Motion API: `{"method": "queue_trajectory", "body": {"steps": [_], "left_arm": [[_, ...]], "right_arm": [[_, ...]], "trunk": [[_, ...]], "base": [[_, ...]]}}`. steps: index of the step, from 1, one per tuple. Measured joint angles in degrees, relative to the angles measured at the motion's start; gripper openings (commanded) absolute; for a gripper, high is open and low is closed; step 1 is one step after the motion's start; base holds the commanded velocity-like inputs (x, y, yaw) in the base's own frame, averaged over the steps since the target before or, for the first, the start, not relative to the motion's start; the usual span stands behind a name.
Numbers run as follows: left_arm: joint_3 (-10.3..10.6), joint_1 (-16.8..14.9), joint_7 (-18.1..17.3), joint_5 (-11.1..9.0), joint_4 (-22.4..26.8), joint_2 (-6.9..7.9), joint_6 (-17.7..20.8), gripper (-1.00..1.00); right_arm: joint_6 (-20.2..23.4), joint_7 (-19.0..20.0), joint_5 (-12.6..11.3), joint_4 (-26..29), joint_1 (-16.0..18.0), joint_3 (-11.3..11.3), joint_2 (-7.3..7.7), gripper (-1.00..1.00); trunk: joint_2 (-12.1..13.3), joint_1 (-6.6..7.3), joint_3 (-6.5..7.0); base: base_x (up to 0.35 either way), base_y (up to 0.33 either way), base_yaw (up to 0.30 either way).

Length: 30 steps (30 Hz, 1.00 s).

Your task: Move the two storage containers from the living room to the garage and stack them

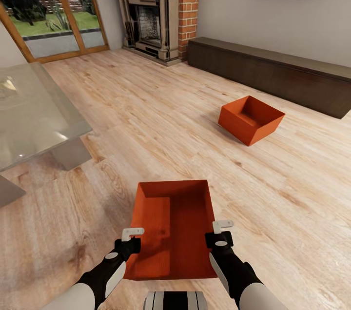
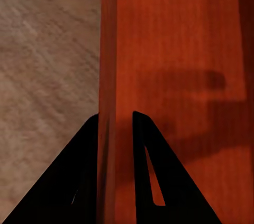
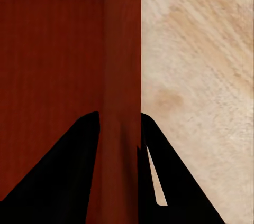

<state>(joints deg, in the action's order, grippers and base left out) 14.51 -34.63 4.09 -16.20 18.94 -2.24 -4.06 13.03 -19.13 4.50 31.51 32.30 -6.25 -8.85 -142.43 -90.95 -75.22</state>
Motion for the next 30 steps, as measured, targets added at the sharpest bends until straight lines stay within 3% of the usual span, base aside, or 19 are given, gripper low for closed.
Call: {"method": "queue_trajectory", "body": {"steps": [30], "left_arm": [[0.0,0.0,0.0,0.1,0.1,0.01,0.0,-1.0]], "right_arm": [[-0.1,0.0,-0.2,0.0,0.0,-0.1,0.01,-1.0]], "trunk": [[0.0,0.15,-0.26]], "base": [[0.0,0.0,0.012]]}}
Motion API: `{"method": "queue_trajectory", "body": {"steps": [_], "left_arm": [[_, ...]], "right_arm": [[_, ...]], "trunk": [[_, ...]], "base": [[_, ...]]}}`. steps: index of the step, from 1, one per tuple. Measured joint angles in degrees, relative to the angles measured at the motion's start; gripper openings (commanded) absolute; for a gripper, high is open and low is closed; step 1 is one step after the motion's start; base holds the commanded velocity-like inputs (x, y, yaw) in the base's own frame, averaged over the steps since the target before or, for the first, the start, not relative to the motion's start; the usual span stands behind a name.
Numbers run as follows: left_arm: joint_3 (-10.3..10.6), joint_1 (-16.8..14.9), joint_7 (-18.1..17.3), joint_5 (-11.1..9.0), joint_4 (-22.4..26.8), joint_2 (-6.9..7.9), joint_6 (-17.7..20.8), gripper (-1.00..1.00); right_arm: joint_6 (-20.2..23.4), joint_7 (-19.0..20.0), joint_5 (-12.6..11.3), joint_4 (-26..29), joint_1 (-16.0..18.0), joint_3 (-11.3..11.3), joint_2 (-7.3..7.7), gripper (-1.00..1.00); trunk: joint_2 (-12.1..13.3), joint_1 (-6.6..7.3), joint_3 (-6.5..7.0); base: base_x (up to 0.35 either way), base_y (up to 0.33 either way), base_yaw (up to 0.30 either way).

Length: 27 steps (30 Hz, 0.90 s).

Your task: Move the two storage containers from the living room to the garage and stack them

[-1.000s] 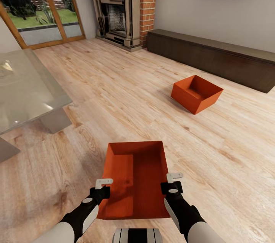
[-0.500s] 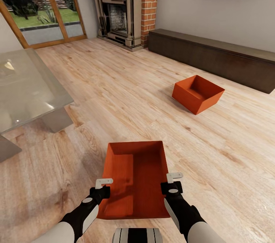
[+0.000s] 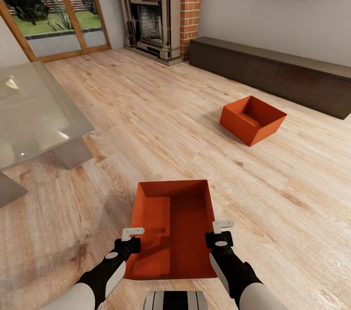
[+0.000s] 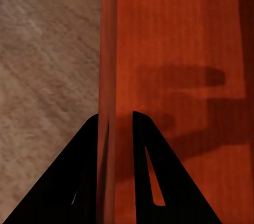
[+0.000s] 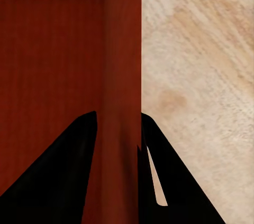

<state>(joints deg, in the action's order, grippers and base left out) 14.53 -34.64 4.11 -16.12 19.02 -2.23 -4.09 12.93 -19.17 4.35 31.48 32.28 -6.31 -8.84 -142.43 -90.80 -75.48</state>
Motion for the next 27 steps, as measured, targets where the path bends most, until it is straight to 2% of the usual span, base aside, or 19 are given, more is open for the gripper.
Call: {"method": "queue_trajectory", "body": {"steps": [18,27], "left_arm": [[0.0,0.0,0.0,0.0,0.0,0.01,0.0,-1.0],[0.1,0.0,0.0,0.0,-0.4,0.02,0.0,-1.0]], "right_arm": [[0.0,0.0,0.0,0.0,0.0,0.0,-0.01,-1.0],[0.0,0.0,-0.4,-0.1,-0.1,-0.1,-0.05,-1.0]], "trunk": [[0.0,-0.01,0.01],[0.0,-0.33,0.59]], "base": [[0.0,0.0,0.0],[0.0,0.0,-0.045]]}}
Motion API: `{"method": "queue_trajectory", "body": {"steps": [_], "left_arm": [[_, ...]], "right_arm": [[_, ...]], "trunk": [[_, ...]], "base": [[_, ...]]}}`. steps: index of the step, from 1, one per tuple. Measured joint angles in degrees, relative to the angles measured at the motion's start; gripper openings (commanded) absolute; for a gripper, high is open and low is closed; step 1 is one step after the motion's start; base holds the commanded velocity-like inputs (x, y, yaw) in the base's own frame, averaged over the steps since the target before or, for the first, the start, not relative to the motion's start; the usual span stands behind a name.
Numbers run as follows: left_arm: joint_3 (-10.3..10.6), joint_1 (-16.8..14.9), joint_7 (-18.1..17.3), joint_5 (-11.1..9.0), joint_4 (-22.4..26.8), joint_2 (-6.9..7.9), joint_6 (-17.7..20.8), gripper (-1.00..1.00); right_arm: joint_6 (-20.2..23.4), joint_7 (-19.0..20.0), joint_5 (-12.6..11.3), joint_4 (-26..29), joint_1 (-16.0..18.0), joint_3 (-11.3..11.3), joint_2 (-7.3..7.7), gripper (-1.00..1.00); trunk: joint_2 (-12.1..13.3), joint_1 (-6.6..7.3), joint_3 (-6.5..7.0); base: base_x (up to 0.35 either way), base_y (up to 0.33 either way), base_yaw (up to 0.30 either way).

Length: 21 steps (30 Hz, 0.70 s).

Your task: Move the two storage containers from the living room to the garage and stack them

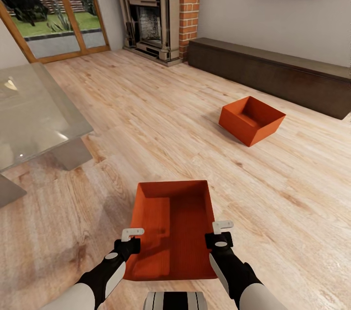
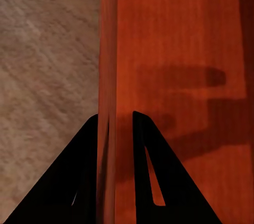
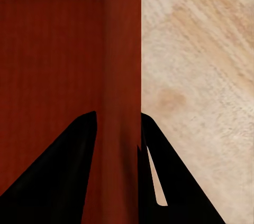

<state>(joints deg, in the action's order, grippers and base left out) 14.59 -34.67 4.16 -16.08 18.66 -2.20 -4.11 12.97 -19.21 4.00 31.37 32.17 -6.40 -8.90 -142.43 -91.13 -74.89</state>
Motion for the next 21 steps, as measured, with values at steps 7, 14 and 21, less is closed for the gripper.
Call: {"method": "queue_trajectory", "body": {"steps": [7,14,21], "left_arm": [[0.1,0.1,-0.1,-0.2,0.0,0.0,0.0,-1.0],[0.1,0.1,-0.1,-0.2,0.0,0.0,0.0,-1.0],[0.1,0.1,-0.1,-0.2,0.0,0.01,0.0,-1.0]], "right_arm": [[0.0,-0.3,-0.3,-0.1,0.0,-0.2,0.02,-1.0],[0.0,-0.4,-0.3,-0.1,0.0,-0.2,0.02,-1.0],[0.0,-0.4,-0.2,-0.1,0.0,-0.2,0.01,-1.0]], "trunk": [[0.0,-0.11,0.62],[0.0,-0.11,1.25],[0.4,0.1,2.06]], "base": [[0.0,0.0,-0.045],[0.0,0.0,-0.006],[0.0,0.0,0.0]]}}
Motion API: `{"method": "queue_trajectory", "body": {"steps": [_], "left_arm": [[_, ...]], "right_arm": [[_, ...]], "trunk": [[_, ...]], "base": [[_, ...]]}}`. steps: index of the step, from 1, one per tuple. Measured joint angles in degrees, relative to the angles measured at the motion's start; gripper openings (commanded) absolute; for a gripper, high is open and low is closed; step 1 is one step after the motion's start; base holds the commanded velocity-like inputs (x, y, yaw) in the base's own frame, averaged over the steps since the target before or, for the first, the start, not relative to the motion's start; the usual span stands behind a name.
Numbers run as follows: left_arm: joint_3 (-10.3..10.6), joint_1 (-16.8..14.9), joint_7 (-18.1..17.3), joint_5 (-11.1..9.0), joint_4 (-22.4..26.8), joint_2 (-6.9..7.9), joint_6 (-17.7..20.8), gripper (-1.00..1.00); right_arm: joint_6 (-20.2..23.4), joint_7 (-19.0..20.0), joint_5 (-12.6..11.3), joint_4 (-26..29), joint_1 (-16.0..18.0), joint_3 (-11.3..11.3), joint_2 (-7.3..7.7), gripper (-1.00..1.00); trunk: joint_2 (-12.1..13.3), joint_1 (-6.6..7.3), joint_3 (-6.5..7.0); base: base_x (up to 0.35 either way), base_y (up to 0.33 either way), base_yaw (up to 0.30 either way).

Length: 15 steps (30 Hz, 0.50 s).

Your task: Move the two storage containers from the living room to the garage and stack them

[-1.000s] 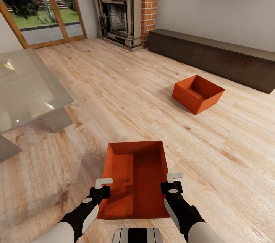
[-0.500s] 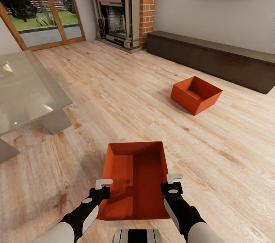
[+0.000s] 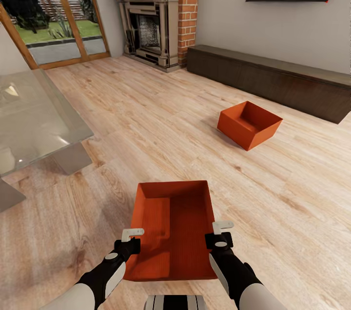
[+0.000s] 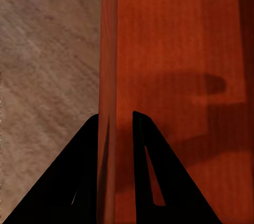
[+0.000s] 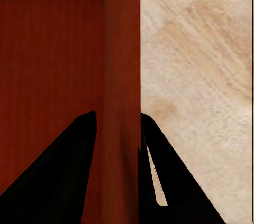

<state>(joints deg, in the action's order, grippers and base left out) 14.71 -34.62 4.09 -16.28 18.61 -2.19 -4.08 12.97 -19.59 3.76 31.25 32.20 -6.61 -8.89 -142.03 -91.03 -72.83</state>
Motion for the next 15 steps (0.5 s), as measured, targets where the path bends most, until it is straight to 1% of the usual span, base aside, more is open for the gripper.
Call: {"method": "queue_trajectory", "body": {"steps": [15], "left_arm": [[-0.1,0.0,-0.1,0.1,-0.1,0.0,0.1,-1.0]], "right_arm": [[0.0,-0.1,-0.2,-0.1,0.0,0.0,-0.02,-1.0]], "trunk": [[6.0,3.29,4.05]], "base": [[0.0,0.0,0.0]]}}
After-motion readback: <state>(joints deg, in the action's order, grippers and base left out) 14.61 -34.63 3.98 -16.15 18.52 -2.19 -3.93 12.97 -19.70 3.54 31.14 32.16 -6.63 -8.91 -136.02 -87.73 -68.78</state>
